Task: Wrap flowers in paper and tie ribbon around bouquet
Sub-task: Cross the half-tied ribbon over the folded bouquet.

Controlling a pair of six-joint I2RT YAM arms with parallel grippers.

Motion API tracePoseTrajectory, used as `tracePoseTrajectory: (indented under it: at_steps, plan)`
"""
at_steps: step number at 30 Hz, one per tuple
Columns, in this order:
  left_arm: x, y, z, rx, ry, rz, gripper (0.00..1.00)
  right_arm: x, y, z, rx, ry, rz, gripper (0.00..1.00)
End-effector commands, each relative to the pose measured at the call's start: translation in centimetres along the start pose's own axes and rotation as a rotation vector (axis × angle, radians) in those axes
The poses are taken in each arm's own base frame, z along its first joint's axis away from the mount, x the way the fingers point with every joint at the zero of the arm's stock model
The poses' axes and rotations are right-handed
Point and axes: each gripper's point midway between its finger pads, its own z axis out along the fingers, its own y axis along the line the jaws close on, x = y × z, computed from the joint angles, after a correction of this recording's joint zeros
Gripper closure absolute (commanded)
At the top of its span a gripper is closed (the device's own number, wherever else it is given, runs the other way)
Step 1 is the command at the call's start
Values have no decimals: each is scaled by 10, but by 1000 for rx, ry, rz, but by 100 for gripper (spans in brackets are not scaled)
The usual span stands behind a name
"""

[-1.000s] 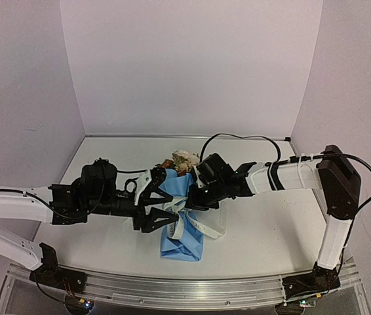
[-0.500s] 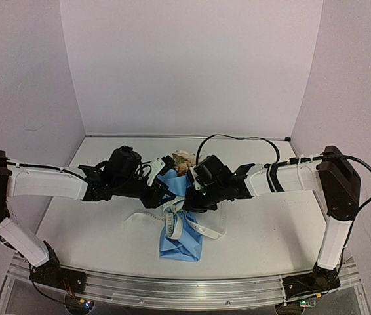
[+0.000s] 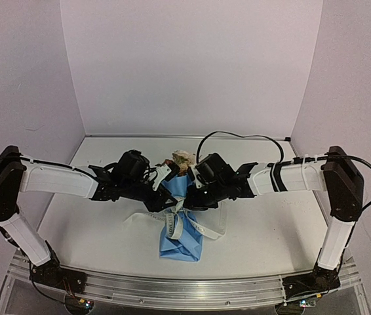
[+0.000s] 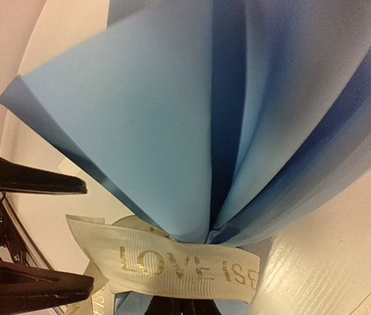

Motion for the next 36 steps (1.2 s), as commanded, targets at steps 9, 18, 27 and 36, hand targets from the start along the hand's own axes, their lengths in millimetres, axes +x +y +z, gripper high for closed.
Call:
tracePoseTrajectory:
  at_steps: [9,18,27,36]
  plan:
    - [-34,-9,-7,51,-85,67,87,-17,17,-14,-41,-70,-35,100]
    - [-44,-26,-19,135,-135,108,97,-30,25,-6,-106,-162,-34,100]
    - [-54,-31,-26,155,-183,103,99,-38,26,-1,-162,-273,-47,100]
    - [-42,-42,-20,236,-140,106,99,-44,34,9,-237,-372,-127,100]
